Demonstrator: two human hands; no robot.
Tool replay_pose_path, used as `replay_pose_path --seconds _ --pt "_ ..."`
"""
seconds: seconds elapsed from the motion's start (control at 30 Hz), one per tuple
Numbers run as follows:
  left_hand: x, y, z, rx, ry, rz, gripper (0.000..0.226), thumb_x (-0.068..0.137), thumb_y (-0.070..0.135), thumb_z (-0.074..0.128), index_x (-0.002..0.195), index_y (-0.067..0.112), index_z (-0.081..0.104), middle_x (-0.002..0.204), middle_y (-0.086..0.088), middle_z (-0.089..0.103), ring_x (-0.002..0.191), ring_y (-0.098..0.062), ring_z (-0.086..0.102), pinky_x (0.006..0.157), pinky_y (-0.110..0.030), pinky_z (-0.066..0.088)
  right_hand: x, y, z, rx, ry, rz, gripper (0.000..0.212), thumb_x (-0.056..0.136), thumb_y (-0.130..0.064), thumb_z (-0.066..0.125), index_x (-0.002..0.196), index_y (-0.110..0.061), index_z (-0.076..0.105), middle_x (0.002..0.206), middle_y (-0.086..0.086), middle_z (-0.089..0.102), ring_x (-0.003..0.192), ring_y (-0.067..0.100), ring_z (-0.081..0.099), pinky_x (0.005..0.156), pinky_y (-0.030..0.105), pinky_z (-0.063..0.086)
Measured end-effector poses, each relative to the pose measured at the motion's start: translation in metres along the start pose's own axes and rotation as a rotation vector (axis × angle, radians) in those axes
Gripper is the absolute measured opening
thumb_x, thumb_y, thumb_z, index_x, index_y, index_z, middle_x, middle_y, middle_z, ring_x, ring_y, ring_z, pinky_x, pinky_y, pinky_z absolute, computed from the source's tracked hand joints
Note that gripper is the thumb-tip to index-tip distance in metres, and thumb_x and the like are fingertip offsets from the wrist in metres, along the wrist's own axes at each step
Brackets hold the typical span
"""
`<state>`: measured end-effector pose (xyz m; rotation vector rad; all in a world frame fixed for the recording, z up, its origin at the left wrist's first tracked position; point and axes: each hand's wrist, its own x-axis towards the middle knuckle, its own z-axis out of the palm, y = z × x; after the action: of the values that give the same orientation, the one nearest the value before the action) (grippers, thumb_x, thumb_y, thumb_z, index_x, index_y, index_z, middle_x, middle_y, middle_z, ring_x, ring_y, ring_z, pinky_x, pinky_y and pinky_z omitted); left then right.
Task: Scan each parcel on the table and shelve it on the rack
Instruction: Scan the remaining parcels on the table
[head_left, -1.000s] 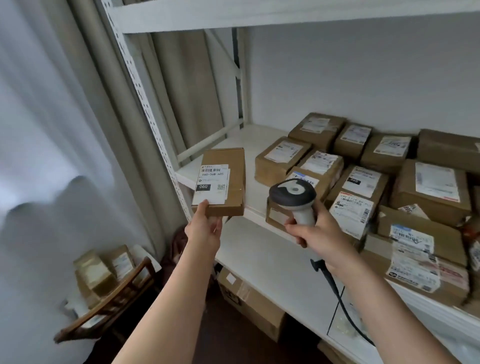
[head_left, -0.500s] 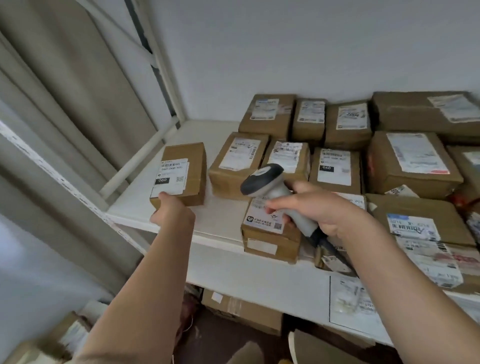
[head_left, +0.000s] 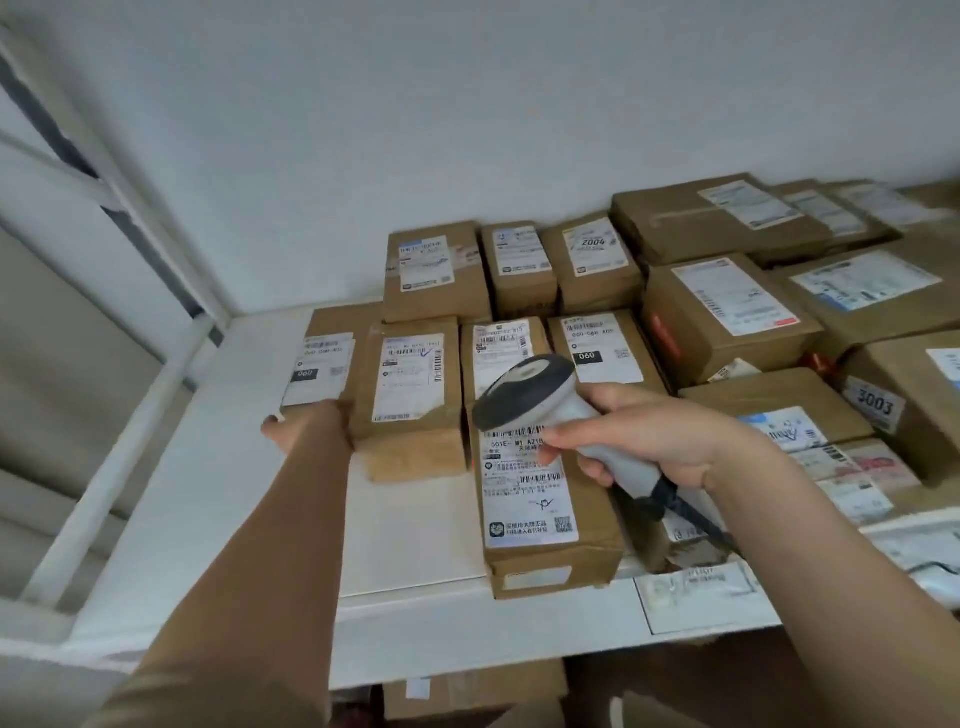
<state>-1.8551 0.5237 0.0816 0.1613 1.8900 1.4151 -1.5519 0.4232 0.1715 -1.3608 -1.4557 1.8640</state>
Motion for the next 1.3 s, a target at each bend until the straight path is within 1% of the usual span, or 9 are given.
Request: replay_pose_path --seconds 0.1,0.37,0.53,0.63,0.73,0.9,1.07,1.17,1.3 --pt "0.025 0.000 0.006 0.132 -0.154 0.006 0.039 0.091 0.007 0.054 0.129 0.012 0.055 0.085 -0.007 0.063 0.064 -0.018 0.056 0.052 -0.026 0.047 -0.002 -0.001 0.000 0.000 0.015 0.007 0.037 0.090 -0.017 0.069 0.125 -0.013 0.055 0.093 0.006 0.074 0.060 0.009 0.051 0.058 0.025 0.045" --pt "0.040 0.014 0.024 0.198 -0.493 0.018 0.031 0.088 0.021 0.056 0.117 0.021 0.067 0.113 -0.004 0.071 0.101 -0.026 0.067 0.094 -0.047 0.052 -0.008 0.001 -0.001 -0.013 0.064 0.002 0.037 0.090 -0.018 0.068 0.125 -0.015 0.056 0.093 0.006 0.073 0.060 0.009 0.051 0.057 0.023 0.045" --pt "0.016 0.021 0.030 0.243 -0.644 0.054 0.027 0.101 0.027 0.045 0.111 0.019 0.069 0.105 -0.009 0.075 0.097 -0.034 0.071 0.087 -0.057 0.055 -0.013 0.004 -0.003 -0.025 0.098 -0.015 0.035 0.091 -0.018 0.067 0.124 -0.015 0.056 0.094 0.005 0.073 0.060 0.009 0.052 0.060 0.025 0.045" --pt "0.014 0.024 0.027 0.233 -0.595 0.064 0.030 0.105 0.031 0.039 0.107 0.016 0.065 0.098 -0.005 0.074 0.092 -0.025 0.068 0.086 -0.047 0.055 -0.019 0.005 -0.003 -0.036 0.132 -0.035 0.036 0.090 -0.019 0.069 0.124 -0.016 0.056 0.096 0.006 0.072 0.060 0.009 0.052 0.061 0.026 0.046" --pt "0.026 0.035 0.034 0.338 -0.333 0.270 0.030 0.100 0.031 0.041 0.101 0.010 0.061 0.111 -0.011 0.069 0.091 -0.024 0.059 0.085 -0.038 0.049 -0.027 0.005 -0.005 -0.034 0.171 -0.071 0.037 0.090 -0.019 0.070 0.124 -0.016 0.056 0.098 0.007 0.072 0.059 0.009 0.052 0.058 0.023 0.047" --pt "-0.019 0.060 0.055 0.338 -0.115 0.688 0.026 0.091 0.019 0.040 0.069 0.014 0.052 0.076 -0.009 0.055 0.076 -0.021 0.050 0.064 -0.032 0.042 -0.046 0.014 -0.009 -0.004 0.231 -0.136 0.036 0.090 -0.017 0.070 0.124 -0.015 0.058 0.099 0.009 0.072 0.060 0.011 0.052 0.059 0.026 0.046" --pt "-0.109 0.053 0.104 0.194 -0.411 0.915 0.027 0.093 0.010 0.042 0.085 0.004 0.067 0.074 0.000 0.062 0.060 -0.001 0.052 0.050 -0.006 0.035 -0.082 0.028 -0.017 0.032 0.361 -0.160 0.031 0.089 -0.020 0.071 0.118 -0.019 0.058 0.101 0.008 0.072 0.060 0.009 0.054 0.061 0.026 0.048" --pt "-0.175 0.032 0.131 0.154 -0.615 1.021 0.027 0.091 0.010 0.044 0.081 0.001 0.067 0.071 -0.001 0.062 0.057 0.007 0.052 0.056 -0.007 0.036 -0.113 0.041 -0.027 0.060 0.437 -0.187 0.035 0.090 -0.018 0.070 0.122 -0.016 0.056 0.102 0.009 0.073 0.061 0.010 0.055 0.062 0.029 0.049" --pt "-0.261 0.002 0.164 0.155 -0.840 1.087 0.030 0.091 0.013 0.045 0.076 -0.005 0.064 0.071 -0.018 0.062 0.062 -0.012 0.053 0.062 -0.029 0.042 -0.167 0.062 -0.047 0.102 0.560 -0.217 0.027 0.091 -0.016 0.067 0.116 -0.017 0.058 0.097 0.009 0.071 0.059 0.010 0.053 0.058 0.025 0.047"
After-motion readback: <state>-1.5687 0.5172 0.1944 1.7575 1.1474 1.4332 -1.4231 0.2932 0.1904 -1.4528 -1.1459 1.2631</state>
